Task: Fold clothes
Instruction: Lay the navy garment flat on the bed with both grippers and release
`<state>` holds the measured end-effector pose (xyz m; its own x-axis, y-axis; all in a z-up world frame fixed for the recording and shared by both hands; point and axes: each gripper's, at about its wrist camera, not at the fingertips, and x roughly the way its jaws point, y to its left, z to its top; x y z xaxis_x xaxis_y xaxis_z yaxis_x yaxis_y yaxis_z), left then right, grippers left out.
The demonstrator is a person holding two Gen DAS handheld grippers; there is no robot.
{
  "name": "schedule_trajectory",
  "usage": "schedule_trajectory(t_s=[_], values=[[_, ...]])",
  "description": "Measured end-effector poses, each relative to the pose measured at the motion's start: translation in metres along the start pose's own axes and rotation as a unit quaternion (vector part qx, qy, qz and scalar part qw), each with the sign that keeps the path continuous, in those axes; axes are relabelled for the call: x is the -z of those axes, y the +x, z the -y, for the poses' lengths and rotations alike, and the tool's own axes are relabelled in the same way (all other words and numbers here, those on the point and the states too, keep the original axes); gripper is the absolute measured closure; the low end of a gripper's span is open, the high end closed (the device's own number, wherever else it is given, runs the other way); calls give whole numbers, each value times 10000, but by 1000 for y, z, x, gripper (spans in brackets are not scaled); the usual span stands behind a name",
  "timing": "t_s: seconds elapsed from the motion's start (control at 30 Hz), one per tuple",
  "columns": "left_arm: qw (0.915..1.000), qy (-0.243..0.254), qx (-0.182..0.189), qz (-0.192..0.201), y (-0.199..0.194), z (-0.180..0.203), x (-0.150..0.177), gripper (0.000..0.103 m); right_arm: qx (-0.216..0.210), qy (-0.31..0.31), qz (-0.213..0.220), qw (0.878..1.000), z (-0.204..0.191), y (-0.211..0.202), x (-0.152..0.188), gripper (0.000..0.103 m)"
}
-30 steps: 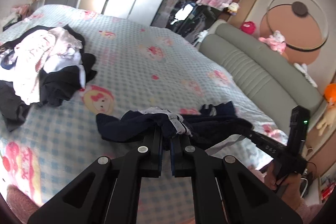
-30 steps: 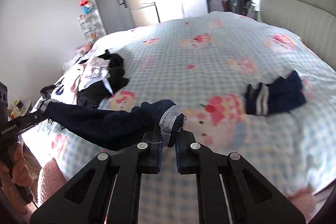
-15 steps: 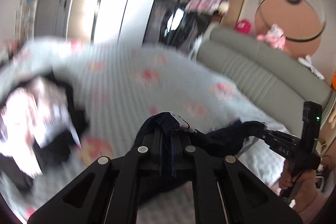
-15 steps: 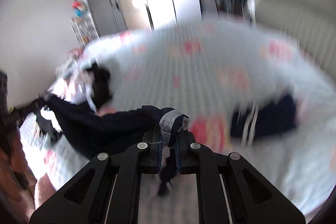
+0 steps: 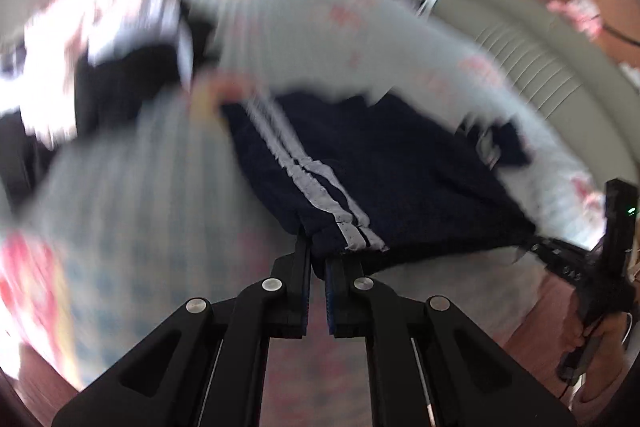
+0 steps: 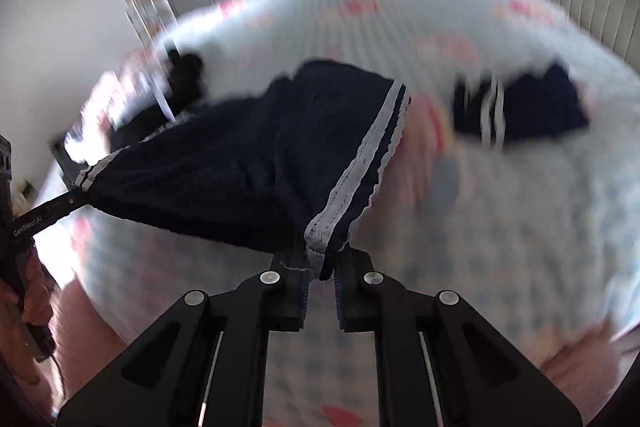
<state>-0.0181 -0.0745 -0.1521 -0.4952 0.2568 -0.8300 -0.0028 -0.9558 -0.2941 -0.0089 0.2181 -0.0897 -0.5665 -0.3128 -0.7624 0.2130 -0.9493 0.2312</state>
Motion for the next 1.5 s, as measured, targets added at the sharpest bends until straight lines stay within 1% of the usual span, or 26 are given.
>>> schedule_trajectory(t_s=[0.07,0.1,0.13,0.2,0.23,0.27,0.33,0.4,0.47,0.53,0.57,0.6,0.67,0.8,0.87,0.9,0.93,0.97,1.0,1.07,1.13,1.17,1.2,1.27,1.37,1.5], values=[[9992,-237,20,-312,15,-12,18,88,17,137,-481,9987,10,26,23,87],[9985,-361,61,-407,18,-18,26,81,26,205,-722,9972,15,39,35,82],[9981,-458,197,-349,14,-22,31,71,34,274,-961,9950,20,52,47,80],[9971,-564,509,16,-6,-27,31,58,-93,436,-839,9955,27,44,49,73],[9960,-611,628,161,-13,-30,28,56,-109,508,-702,9962,32,36,47,69],[9948,-661,727,278,-18,-33,24,56,-112,581,-614,9964,36,32,46,64],[9923,-774,865,442,-23,-39,13,56,-107,726,-485,9961,43,29,43,63],[9914,-849,963,259,-8,-41,5,56,-82,938,-654,9934,50,39,43,63],[9895,-881,1146,-22,8,-38,-2,56,-242,1107,-774,9905,51,51,44,62],[9929,-874,760,-279,24,-33,-2,57,-356,1167,-908,9884,49,60,43,62],[9942,-859,501,-404,32,-29,-1,62,-313,1123,-940,9887,47,63,43,62],[9957,-810,239,-390,34,-26,0,86,-229,1049,-954,9896,44,64,43,62],[9972,-730,-147,-117,26,-22,2,87,-160,1010,-897,9907,43,61,41,62],[9945,-1009,8,291,0,-32,6,87,-59,972,-750,9924,43,52,38,59],[9923,-1168,233,342,-8,-40,8,84,-8,953,-677,9931,43,47,36,55],[9906,-1253,474,259,-7,-45,10,72,17,943,-641,9935,43,45,36,51],[9896,-1287,625,152,-3,-48,12,53,-85,1038,-699,9921,45,48,37,49],[9893,-1280,703,24,2,-50,14,49,-247,1182,-801,9894,48,53,40,48],[9887,-1273,780,-104,8,-52,15,49,-411,1260,-905,9870,48,61,42,46],[9883,-1275,785,-299,20,-50,19,52,-415,1136,-1012,9875,44,77,43,39],[9906,-1194,594,-307,26,-43,19,75,-290,1005,-1060,9888,40,88,41,39],[9918,-1133,528,-249,24,-38,19,81,-292,978,-1016,9896,38,88,39,46],[9929,-1066,504,-161,20,-34,18,88,-294,952,-971,9903,37,88,37,69],[9943,-948,486,-21,6,-25,20,91,-351,908,-768,9923,35,76,35,87],[9952,-780,583,71,-11,-17,18,91,-459,978,-552,9926,37,56,36,92],[9955,-598,737,47,-33,-10,25,91,-616,1246,-419,9894,37,26,43,93]])
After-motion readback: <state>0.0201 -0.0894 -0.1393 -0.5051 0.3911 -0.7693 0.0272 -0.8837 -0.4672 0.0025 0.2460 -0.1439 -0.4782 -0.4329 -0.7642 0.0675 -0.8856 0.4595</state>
